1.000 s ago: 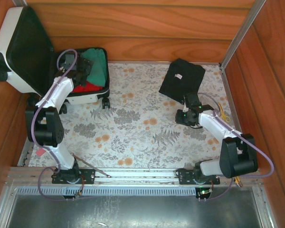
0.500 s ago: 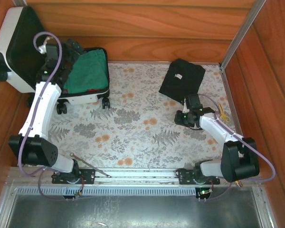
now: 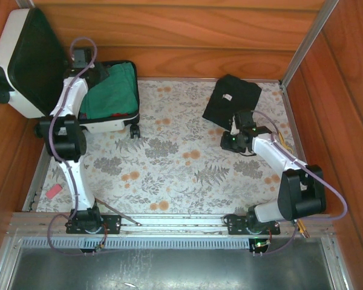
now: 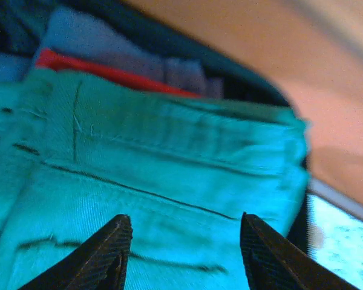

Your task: Pack the luggage

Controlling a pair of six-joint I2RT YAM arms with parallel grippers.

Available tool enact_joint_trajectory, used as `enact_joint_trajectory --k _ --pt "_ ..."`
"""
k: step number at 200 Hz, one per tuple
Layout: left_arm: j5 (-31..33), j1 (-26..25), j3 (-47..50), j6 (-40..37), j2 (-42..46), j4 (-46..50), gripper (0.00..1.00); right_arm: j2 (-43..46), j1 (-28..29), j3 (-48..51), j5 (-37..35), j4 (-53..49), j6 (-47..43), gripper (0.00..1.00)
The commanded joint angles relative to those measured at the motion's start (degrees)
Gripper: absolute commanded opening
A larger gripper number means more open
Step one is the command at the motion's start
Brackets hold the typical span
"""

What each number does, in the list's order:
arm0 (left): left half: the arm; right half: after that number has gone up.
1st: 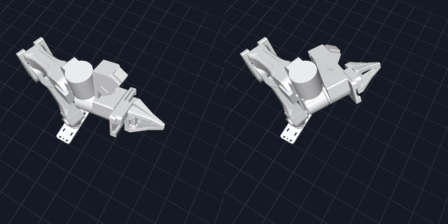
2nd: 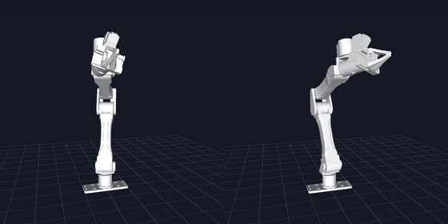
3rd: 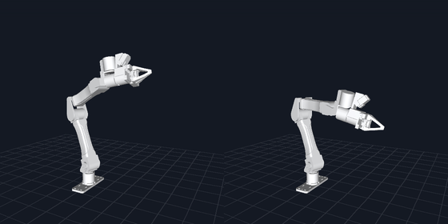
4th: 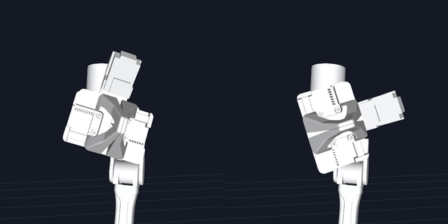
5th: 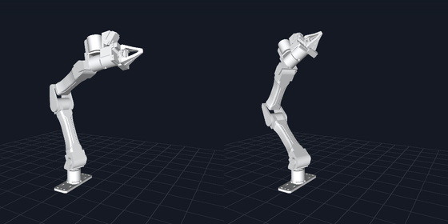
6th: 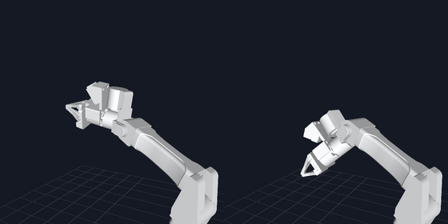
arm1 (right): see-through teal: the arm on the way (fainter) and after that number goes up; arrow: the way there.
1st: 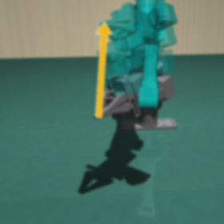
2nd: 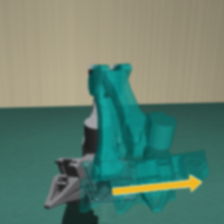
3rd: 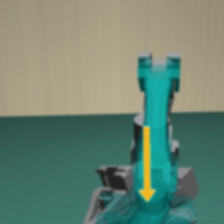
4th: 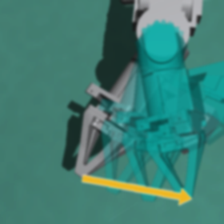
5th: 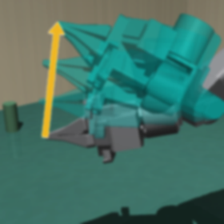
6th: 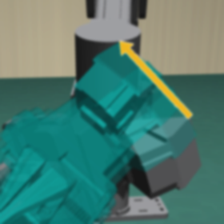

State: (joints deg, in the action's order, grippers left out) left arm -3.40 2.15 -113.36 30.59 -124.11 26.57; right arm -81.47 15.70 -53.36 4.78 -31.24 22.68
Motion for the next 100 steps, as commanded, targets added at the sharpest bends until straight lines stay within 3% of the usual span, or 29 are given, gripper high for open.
enact_joint_trajectory --k 1,16,41,100 --pt "1.1 1.3 -4.7 -1.5 -5.9 2.0 0.44 0.3 0.1 -2.1 -1.5 -2.9 0.4 0.29" --pt "1.7 2.7 -5.9 0.9 -10.1 1.9 0.42 0.1 0.0 -3.1 -1.3 -3.5 0.4 0.29" --pt "-4.7 4.3 -3.9 3.6 -11.6 -2.2 0.43 -0.3 0.1 -5.1 -2.2 -5.3 -0.5 0.29" --pt "-3.6 3.9 11.7 3.7 4.8 -20.5 0.57 -1.3 0.0 -7.7 -2.4 -6.0 -1.8 0.3"
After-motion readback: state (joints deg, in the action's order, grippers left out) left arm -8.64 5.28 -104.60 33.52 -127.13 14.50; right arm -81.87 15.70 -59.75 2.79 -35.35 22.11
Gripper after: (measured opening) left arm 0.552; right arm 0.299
